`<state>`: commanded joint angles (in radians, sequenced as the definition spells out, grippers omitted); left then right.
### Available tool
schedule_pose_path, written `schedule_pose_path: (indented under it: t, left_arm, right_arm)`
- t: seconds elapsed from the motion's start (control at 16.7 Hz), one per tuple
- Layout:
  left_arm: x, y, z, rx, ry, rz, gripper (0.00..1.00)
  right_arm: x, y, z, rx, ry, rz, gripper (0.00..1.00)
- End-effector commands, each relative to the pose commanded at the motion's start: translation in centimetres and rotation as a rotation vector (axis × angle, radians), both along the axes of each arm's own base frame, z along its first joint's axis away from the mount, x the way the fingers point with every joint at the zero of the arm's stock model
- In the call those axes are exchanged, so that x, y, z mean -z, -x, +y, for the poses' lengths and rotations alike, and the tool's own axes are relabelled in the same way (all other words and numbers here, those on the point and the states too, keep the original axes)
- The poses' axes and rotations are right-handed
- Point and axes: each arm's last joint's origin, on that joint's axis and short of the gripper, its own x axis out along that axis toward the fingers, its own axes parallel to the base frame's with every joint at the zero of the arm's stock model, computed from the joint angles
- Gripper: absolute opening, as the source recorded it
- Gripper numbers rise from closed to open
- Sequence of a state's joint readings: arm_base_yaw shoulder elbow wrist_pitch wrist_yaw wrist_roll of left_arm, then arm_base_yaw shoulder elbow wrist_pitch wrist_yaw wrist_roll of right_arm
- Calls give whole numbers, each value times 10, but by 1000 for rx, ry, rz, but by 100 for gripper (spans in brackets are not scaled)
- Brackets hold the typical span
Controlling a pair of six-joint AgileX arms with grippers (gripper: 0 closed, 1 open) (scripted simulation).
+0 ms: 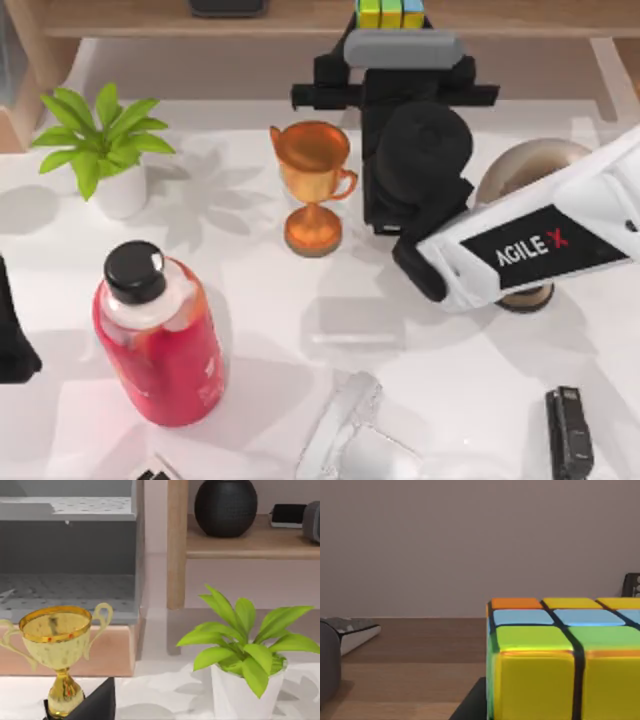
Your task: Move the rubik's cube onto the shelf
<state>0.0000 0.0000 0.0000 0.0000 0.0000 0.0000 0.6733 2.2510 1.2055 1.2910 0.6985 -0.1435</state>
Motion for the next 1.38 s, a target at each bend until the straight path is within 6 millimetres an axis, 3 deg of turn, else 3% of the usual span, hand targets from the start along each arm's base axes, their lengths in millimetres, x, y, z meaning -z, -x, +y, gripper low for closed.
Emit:
schedule_pose_path:
  t: [0.18,0.42,0.6,0.96,1.38]
  left_arm:
    - [0,0,0,0,0,0,100]
    - [0,0,0,0,0,0,100]
    - [0,0,0,0,0,0,100]
    - [0,0,0,0,0,0,100]
    - [0,0,0,0,0,0,100]
  right_arm:
    - [-4,-16,2,-1,0,-3,0]
    - [-18,-62,5,2,-15,-27,0]
    - [-16,-89,3,-1,-5,-12,0]
    - [-12,-97,1,-3,2,1,0]
    - [-12,-97,1,-3,2,1,53]
